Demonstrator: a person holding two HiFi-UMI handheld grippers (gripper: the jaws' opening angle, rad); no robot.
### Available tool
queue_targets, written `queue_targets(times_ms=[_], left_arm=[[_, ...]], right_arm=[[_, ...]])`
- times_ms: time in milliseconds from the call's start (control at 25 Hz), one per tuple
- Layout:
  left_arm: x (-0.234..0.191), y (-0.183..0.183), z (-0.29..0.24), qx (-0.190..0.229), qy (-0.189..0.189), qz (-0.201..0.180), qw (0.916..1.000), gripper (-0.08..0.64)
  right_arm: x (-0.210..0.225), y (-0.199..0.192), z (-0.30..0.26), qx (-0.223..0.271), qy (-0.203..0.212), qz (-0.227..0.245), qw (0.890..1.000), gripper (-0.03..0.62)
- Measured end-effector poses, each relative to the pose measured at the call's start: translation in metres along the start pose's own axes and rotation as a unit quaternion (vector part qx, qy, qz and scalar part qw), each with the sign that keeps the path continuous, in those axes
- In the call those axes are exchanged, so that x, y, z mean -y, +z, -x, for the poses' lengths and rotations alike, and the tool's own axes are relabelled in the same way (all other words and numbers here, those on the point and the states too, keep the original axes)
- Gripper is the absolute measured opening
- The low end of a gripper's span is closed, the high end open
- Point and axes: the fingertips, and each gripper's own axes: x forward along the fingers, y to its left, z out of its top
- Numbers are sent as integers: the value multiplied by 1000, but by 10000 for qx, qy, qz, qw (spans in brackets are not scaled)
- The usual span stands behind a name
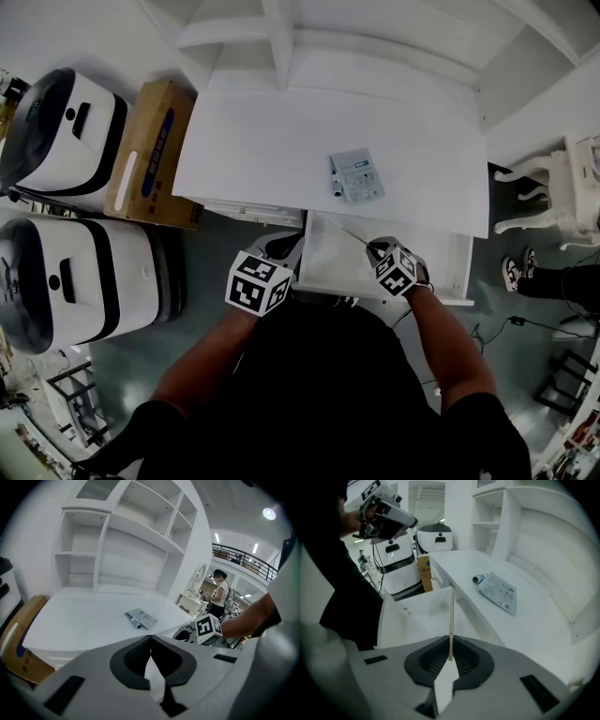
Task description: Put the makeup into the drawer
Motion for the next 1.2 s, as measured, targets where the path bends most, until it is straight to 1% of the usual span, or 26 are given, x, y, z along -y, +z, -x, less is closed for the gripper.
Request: queue_targets(times_ms=[80,160,320,600,840,1040,1200], left_arm=[[-1,-2,2,-8,41,56,10000,11],[-1,-5,5,-27,89,116,9999,11],[-1,-7,12,-53,181,188,9996,11],[-7,-17,28,-122,395,311,9987,11],[-14,-22,32,-135,566,374,9976,11],[-15,-18,36,-94,540,346,9979,11],[-16,-17,37,-102,527,286,9981,11]], right_arm=[[5,-9,-18,-231,-74,-66,9997,44],[8,-14,-36,-357,-99,-226,9991,44],[18,-15,-64,-435,-179,-508,9976,44],[26,-24,-97,-527,-228,-775,9953,44],[32,-35,-108,-638,-308,-687,9951,44],[26,-37,-108,-744,-277,-685,9945,44],[20,-37,-112,-852,-192,-831,9927,46]])
